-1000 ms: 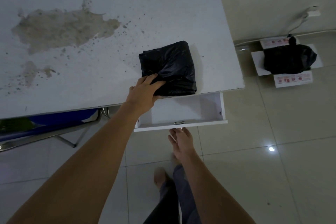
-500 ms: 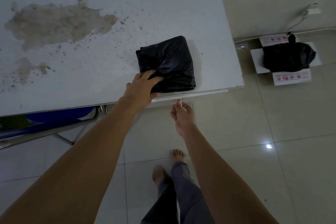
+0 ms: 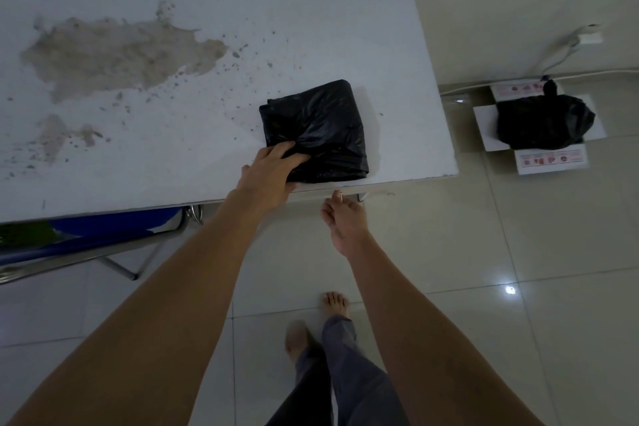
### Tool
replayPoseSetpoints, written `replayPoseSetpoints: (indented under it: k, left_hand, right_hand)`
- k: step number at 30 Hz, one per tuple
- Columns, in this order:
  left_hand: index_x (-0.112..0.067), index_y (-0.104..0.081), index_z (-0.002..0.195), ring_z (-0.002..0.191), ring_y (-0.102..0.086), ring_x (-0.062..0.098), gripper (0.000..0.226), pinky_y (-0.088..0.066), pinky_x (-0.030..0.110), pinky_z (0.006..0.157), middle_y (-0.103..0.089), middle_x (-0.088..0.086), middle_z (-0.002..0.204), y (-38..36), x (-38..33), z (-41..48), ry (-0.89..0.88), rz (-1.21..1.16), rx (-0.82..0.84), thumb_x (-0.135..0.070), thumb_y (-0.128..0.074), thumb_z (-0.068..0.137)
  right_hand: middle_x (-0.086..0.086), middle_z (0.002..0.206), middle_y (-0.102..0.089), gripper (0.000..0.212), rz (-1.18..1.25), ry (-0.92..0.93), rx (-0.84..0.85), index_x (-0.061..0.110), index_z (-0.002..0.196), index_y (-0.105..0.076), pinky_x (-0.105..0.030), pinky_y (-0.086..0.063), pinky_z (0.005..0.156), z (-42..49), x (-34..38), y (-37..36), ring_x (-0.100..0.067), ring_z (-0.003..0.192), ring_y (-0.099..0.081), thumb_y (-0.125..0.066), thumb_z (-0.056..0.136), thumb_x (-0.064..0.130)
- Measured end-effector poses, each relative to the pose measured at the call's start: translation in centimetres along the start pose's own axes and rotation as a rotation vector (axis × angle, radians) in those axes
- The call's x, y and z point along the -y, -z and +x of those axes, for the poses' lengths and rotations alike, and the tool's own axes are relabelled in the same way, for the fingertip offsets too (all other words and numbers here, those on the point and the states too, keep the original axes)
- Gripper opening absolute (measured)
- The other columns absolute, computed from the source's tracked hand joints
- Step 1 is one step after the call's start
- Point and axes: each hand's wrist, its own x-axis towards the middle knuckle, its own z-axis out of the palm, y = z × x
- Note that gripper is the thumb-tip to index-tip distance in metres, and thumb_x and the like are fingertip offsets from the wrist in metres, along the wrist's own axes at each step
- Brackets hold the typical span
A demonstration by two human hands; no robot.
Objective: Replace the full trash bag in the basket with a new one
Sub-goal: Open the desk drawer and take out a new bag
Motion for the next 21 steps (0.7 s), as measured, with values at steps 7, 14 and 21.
replayPoseSetpoints:
  k: [7,14,21]
  left_hand:
    - [-0.030,-0.045,0.141,0.132,-0.035,0.036,0.051,-0.048,0.058,0.094,-0.031,0.005,0.154,0.1,-1.0,-1.7,0.025,0.049,-0.021,-0.017,-0.062,0.095]
    - [-0.018,-0.057,0.115,0.099,-0.064,0.035,0.019,-0.054,0.040,0.077,-0.066,0.010,0.111,1.1,-0.4,-8.5,0.163,-0.416,-0.075,-0.015,-0.058,0.096]
    - [-0.021,-0.060,0.117,0.089,-0.072,0.022,0.016,-0.060,0.042,0.073,-0.072,0.006,0.102,7.9,1.6,-19.4,0.282,-1.096,-0.254,-0.021,-0.057,0.102]
  right_hand:
    - [-0.004,0.123,-0.058,0.049,-0.239,-0.146,-0.031,0.025,0.148,-0.032,-0.043,-0.048,0.105,-4.1,1.9,-0.2,-0.024,0.113,-0.060,-0.051,0.104,0.019]
    - [-0.003,0.105,-0.058,0.034,-0.549,0.176,0.057,0.020,0.132,-0.051,-0.026,-0.049,0.072,-14.1,4.2,-1.6,-0.013,0.083,-0.056,-0.053,0.099,0.016]
    - [0.008,0.142,-0.053,0.063,-0.721,0.458,0.537,0.039,0.140,-0.043,-0.039,-0.053,0.102,-21.7,5.5,-9.3,-0.012,0.126,-0.056,-0.075,0.086,0.048]
